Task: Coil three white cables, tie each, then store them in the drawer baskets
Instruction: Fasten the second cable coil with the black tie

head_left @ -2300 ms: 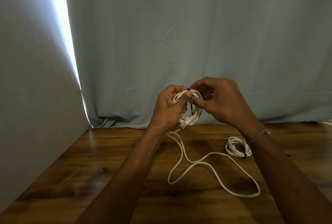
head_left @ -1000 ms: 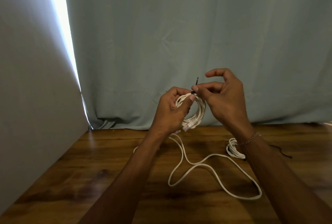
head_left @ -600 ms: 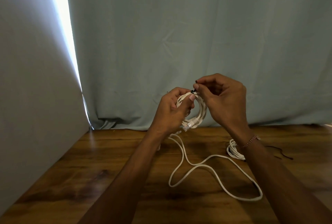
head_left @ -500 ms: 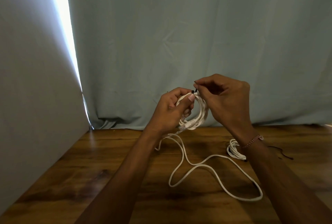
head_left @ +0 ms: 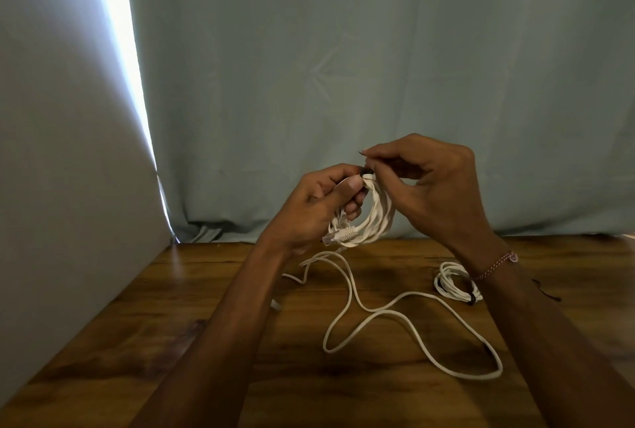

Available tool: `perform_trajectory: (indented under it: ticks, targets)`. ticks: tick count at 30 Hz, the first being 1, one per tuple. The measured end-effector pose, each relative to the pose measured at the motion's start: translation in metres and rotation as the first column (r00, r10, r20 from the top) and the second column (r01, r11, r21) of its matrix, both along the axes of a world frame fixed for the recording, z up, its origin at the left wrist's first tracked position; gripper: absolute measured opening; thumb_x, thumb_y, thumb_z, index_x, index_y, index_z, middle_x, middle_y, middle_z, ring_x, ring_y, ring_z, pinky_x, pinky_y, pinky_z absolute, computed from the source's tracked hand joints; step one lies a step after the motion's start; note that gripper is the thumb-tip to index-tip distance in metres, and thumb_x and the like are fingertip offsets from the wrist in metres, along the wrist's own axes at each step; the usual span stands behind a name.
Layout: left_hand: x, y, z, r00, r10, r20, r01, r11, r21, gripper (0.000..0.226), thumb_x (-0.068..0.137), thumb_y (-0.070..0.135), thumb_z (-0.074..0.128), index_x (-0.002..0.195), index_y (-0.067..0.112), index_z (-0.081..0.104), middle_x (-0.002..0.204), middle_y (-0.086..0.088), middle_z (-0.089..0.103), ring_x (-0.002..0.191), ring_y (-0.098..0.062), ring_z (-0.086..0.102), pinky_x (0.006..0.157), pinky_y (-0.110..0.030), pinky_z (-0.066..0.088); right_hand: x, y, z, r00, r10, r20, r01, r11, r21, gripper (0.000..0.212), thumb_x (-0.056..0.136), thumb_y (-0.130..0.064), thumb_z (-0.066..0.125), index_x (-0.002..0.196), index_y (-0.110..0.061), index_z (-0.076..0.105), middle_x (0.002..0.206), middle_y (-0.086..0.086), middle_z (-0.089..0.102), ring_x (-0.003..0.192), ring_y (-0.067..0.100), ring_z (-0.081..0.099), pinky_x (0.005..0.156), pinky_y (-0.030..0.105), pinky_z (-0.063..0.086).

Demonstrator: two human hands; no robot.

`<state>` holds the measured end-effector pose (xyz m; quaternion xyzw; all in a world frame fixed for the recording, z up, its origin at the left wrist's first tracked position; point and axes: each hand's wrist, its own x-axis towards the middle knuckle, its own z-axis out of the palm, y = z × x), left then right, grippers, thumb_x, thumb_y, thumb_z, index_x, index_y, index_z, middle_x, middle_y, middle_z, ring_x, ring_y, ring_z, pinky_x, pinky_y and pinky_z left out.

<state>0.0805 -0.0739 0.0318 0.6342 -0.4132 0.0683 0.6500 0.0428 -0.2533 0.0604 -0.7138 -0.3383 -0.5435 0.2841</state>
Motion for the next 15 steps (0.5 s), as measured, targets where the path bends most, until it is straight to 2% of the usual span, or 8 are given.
perform_trajectory:
  ticks: [2, 5, 9, 12, 15]
  targets:
    - [-0.001, 0.001, 0.0, 1.0, -0.008, 0.003, 0.008, 1.0, 0.005, 0.028, 0.102, 0.018, 0.052, 0.114, -0.004, 0.064, 0.081, -0.008, 0.056, 0.069, -0.015, 0.05, 0.066, -0.028, 0.048, -0.001, 0.0, 0.0, 1.0, 0.027, -0.009, -0.027, 0.999, 0.029, 0.013, 0.091, -0.01, 0.075, 0.103, -0.007, 0.077, 0.094, -0.005, 0.072, 0.083, 0.004, 0.071, 0.078, 0.014, 0.057]
    - [0.001, 0.002, 0.0, 1.0, -0.025, 0.003, 0.025, 1.0, 0.004, 0.026, 0.103, 0.019, 0.052, 0.12, 0.004, 0.066, 0.082, -0.008, 0.057, 0.072, -0.017, 0.053, 0.069, -0.03, 0.05, -0.004, -0.002, 0.003, 1.0, 0.025, 0.01, -0.025, 1.0, 0.001, 0.012, 0.09, -0.011, 0.075, 0.101, -0.007, 0.078, 0.092, 0.0, 0.075, 0.081, 0.005, 0.071, 0.077, 0.015, 0.057]
    - [0.0, 0.0, -0.001, 0.998, -0.055, -0.034, 0.055, 0.998, -0.019, 0.031, 0.1, 0.021, 0.054, 0.124, 0.004, 0.064, 0.081, -0.014, 0.051, 0.067, -0.016, 0.053, 0.065, -0.026, 0.051, -0.007, -0.007, 0.007, 0.999, -0.014, 0.032, 0.017, 0.993, -0.114, 0.015, 0.09, -0.013, 0.076, 0.103, -0.006, 0.078, 0.091, 0.006, 0.075, 0.08, 0.01, 0.07, 0.075, 0.02, 0.06]
    - [-0.001, -0.001, 0.0, 0.995, -0.072, -0.072, 0.067, 0.995, -0.071, 0.028, 0.098, 0.022, 0.054, 0.117, 0.006, 0.065, 0.078, -0.012, 0.048, 0.061, -0.012, 0.049, 0.06, -0.021, 0.049, -0.014, -0.014, 0.014, 1.0, -0.027, 0.007, 0.028, 0.972, -0.233, 0.015, 0.089, -0.015, 0.076, 0.102, -0.007, 0.078, 0.09, 0.005, 0.073, 0.078, 0.012, 0.068, 0.072, 0.024, 0.059]
    - [0.0, 0.003, 0.001, 0.995, -0.068, -0.075, 0.061, 0.994, -0.087, 0.029, 0.096, 0.022, 0.054, 0.116, 0.002, 0.064, 0.082, -0.018, 0.045, 0.062, -0.013, 0.047, 0.059, -0.021, 0.048, -0.017, -0.018, 0.016, 0.999, -0.046, -0.003, 0.042, 0.947, -0.318, 0.015, 0.089, -0.017, 0.077, 0.101, -0.008, 0.078, 0.089, 0.003, 0.072, 0.077, 0.012, 0.066, 0.07, 0.028, 0.058]
